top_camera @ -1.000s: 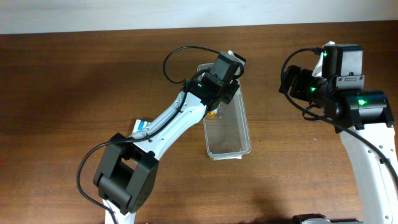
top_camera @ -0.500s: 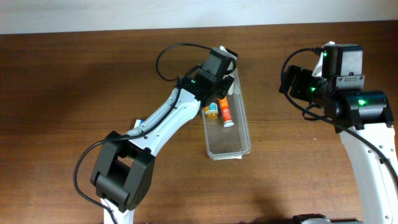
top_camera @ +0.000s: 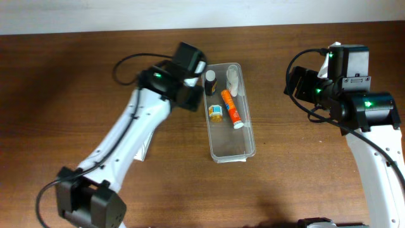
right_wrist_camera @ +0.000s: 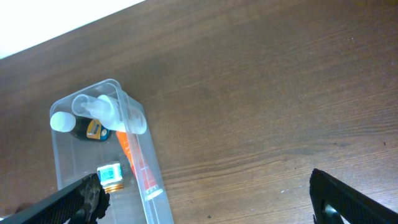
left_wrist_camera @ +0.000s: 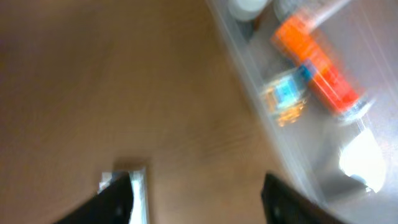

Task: Pack container
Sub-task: 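Release the orange tube and move the left gripper back left, then grasp the Panadol box with the left gripper, then carry the Panadol box into the container's near end and release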

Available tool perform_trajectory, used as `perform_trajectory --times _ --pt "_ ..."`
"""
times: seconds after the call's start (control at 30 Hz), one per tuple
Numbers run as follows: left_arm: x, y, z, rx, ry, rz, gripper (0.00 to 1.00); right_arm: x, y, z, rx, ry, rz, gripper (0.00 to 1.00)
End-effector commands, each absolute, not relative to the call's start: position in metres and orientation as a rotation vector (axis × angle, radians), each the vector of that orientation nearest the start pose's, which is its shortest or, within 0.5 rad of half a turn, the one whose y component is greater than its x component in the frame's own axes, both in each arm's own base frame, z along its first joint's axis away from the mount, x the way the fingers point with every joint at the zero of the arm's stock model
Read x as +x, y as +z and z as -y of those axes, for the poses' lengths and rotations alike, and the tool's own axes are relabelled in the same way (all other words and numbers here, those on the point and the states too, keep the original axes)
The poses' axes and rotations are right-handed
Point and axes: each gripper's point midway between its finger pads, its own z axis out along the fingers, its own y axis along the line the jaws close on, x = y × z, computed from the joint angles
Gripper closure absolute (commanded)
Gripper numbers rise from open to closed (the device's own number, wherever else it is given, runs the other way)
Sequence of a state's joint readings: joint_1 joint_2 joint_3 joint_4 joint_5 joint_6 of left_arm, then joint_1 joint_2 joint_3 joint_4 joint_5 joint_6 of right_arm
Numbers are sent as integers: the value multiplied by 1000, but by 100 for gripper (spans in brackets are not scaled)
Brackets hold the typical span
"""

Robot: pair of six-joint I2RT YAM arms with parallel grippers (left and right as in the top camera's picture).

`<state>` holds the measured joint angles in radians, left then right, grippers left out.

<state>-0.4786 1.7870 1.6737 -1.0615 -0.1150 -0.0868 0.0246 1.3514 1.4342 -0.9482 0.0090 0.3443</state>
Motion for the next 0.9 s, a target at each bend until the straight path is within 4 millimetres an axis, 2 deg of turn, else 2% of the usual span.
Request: perform_trajectory --times 0.0,0.07,0.13,0.17,0.23,0.33,0.4,0.47,0.57,0.7,0.77,0.87 --pt "366 153 110 214 -35 -2908 28 362 264 -4 408 151 -2407 2" --pt "345 120 66 167 -42 -3045 22 362 264 -4 408 151 -2407 2" --pt "331 98 42 104 -30 -3116 17 362 264 -4 408 151 -2407 2" --pt "325 84 35 132 -77 -3134 15 362 264 -4 408 151 -2407 2" --pt "321 69 33 137 -137 -3134 14 362 264 -4 408 151 -2407 2" --pt "322 44 31 124 -142 -3122 16 362 264 -4 408 151 -2407 2" --pt "322 31 32 178 -142 -3134 17 362 264 -4 408 151 -2407 2" --pt "321 24 33 190 -143 -3153 21 362 264 -4 408 151 -2407 2" --pt "315 0 34 193 -147 -3222 37 362 264 -4 408 151 -2407 2" --pt "314 -4 42 186 -224 -3233 63 362 264 -4 408 151 -2407 2" --pt "321 9 45 147 -229 -3233 75 362 264 -4 408 151 -2407 2" --pt "335 37 57 196 -226 -3215 80 362 264 -4 408 151 -2407 2"
